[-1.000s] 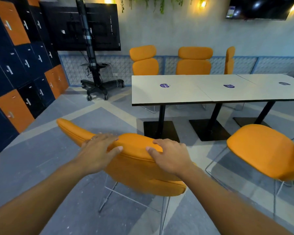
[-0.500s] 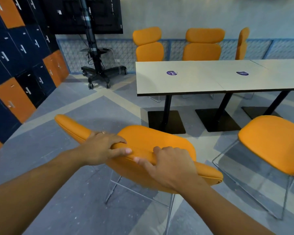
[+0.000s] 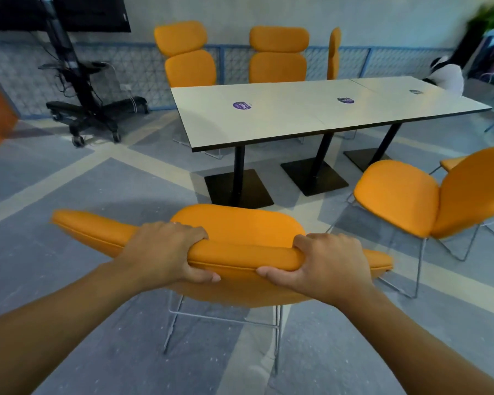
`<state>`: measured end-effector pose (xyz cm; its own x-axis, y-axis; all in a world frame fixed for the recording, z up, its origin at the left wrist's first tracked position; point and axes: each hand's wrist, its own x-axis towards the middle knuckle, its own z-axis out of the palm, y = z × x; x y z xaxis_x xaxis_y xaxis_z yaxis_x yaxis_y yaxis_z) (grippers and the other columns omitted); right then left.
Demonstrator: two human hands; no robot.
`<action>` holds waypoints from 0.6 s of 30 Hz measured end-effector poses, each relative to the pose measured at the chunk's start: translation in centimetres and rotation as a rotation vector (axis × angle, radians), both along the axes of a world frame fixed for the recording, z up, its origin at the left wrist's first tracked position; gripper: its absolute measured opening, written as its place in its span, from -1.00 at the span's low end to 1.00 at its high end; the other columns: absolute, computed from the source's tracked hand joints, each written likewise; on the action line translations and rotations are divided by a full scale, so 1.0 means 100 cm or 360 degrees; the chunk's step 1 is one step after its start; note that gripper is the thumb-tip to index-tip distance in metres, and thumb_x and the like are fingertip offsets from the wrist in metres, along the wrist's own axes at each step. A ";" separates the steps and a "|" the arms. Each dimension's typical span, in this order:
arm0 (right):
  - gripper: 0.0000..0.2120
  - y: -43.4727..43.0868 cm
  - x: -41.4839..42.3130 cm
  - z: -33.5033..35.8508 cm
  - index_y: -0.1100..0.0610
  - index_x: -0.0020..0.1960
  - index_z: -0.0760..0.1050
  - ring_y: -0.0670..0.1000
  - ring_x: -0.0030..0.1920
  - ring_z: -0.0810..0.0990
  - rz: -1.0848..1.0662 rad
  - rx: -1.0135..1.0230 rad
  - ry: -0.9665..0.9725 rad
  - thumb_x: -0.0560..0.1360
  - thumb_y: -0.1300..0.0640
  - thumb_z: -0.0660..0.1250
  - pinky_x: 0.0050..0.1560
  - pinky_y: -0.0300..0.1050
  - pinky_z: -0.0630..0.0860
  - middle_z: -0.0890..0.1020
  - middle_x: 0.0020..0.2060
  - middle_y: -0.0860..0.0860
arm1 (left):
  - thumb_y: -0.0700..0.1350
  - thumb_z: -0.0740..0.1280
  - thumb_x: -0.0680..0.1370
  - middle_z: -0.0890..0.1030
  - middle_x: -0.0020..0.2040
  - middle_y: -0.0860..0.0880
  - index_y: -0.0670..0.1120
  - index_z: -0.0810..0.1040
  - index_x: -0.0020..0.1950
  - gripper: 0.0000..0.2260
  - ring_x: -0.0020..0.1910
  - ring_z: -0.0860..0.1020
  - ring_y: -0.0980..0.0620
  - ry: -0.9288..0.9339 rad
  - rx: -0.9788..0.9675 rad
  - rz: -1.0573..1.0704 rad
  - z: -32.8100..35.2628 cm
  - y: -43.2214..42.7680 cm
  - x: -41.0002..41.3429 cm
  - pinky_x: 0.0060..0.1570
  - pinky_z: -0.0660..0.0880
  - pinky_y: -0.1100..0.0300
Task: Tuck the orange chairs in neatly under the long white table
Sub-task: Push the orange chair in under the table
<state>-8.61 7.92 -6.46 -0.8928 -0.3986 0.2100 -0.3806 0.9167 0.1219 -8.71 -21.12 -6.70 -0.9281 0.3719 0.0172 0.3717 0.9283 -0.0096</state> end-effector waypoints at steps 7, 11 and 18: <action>-0.14 0.008 -0.025 -0.003 -0.08 -0.23 0.46 -0.11 -0.36 0.49 -0.0084 -0.0072 0.0011 0.20 -0.76 -0.22 -0.33 -0.14 0.48 0.50 -0.39 -0.13 | 0.66 -0.09 0.26 0.56 -0.26 0.15 0.14 0.51 -0.11 -0.28 -0.30 0.51 0.11 0.0272 0.0121 -0.0144 -0.009 -0.002 -0.024 -0.39 0.36 0.17; -0.20 0.016 -0.050 -0.003 -0.08 -0.28 0.43 -0.12 -0.41 0.48 -0.0066 -0.0151 0.0071 0.21 -0.76 -0.16 -0.40 -0.14 0.46 0.49 -0.43 -0.15 | 0.64 -0.06 0.28 0.54 -0.27 0.15 0.14 0.49 -0.12 -0.33 -0.31 0.44 0.12 0.0322 0.0173 -0.0177 -0.005 0.004 -0.044 -0.38 0.29 0.18; -0.25 0.023 -0.092 -0.016 -0.07 -0.34 0.41 -0.12 -0.48 0.43 -0.0059 -0.0220 0.0175 0.24 -0.74 -0.06 -0.48 -0.18 0.37 0.44 -0.49 -0.15 | 0.64 -0.02 0.28 0.51 -0.30 0.17 0.14 0.48 -0.15 -0.35 -0.34 0.39 0.14 0.0346 0.0125 -0.0168 -0.009 0.013 -0.087 -0.42 0.17 0.21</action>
<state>-17.79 10.24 -8.06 -0.8750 -0.3261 0.3578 -0.3373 0.9408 0.0328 -17.43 -19.83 -7.63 -0.8556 0.4560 0.2447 0.4636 0.8856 -0.0295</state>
